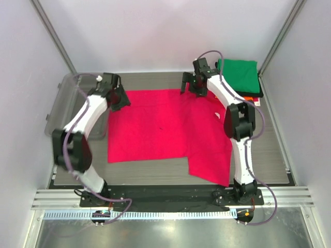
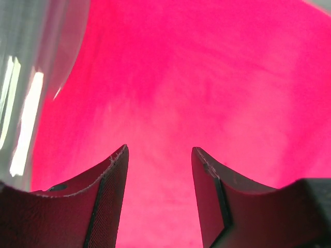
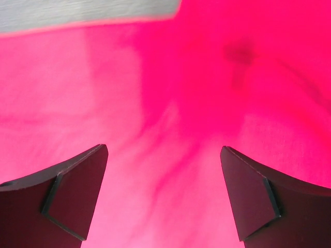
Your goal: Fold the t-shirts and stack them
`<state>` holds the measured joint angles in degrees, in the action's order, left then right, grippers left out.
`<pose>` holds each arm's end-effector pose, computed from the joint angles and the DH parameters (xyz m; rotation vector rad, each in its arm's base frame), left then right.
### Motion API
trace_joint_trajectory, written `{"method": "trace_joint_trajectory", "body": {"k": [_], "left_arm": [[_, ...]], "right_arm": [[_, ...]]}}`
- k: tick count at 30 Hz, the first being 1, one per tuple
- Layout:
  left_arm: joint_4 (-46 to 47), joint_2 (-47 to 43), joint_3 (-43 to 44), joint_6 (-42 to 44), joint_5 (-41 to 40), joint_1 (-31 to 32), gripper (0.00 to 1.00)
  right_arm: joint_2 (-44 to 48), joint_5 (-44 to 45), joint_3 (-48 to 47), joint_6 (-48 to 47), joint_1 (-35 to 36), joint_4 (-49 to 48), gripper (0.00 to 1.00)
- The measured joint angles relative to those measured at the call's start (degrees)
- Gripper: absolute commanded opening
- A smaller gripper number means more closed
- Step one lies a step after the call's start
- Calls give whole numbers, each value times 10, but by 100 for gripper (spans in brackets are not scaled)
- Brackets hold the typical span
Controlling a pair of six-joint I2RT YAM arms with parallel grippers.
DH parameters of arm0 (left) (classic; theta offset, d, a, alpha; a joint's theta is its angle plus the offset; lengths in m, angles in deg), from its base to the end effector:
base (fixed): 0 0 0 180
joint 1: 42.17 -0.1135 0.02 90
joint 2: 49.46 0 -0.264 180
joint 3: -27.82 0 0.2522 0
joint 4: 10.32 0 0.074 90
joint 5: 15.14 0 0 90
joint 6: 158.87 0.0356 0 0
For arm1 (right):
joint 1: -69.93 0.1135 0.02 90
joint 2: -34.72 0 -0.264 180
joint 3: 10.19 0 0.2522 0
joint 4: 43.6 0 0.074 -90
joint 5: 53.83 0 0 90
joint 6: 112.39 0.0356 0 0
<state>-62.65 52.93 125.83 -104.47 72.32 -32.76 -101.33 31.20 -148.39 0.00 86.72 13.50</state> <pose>0.3833 -0.0619 0.2605 -0.6007 2.5069 -0.2422 0.5017 0.1546 0.2166 0.0903 2.5666 0.3769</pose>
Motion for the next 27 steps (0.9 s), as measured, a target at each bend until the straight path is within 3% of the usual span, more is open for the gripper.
{"method": "trace_joint_trajectory", "body": {"k": [6,13,18,22,27], "left_arm": [[2,-242,-161,-14,-22,26,51],[-32,-405,-389,-94,-49,31,49],[-69,-524,-470,-173,-101,33,49],[-78,-587,-517,-239,-152,33,49],[-75,-575,-570,-299,-184,33,47]], "right_arm": [[259,43,205,9,47,-11,97],[576,109,519,89,99,-21,96],[761,133,720,176,96,0,96],[865,150,817,246,96,28,96],[912,164,871,310,94,46,96]]}}
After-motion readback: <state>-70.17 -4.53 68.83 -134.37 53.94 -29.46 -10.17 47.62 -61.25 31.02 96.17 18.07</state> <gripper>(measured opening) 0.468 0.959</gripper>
